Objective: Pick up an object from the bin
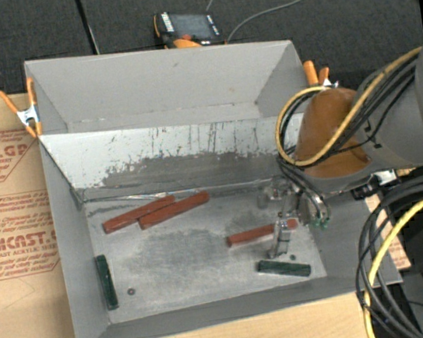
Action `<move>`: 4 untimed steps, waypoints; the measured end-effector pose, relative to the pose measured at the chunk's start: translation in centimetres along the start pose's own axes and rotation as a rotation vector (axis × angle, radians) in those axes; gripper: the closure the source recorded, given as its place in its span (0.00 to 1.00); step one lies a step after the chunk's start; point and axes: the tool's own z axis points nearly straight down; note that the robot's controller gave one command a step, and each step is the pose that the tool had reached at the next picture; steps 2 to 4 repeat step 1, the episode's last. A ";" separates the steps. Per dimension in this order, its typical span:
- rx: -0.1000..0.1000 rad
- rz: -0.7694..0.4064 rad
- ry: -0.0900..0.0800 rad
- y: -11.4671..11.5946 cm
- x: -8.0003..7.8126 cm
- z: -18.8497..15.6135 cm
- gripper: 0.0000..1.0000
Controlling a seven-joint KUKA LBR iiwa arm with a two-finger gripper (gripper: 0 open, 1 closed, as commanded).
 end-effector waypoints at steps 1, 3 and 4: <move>0.000 0.000 -0.001 0.0 0.0 0.0 1.00; 0.000 0.000 -0.001 0.0 0.0 0.0 1.00; 0.000 0.000 -0.001 0.0 0.0 0.0 1.00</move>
Offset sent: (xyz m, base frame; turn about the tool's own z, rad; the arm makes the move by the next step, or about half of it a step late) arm 0.0000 0.0000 0.0000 0.0000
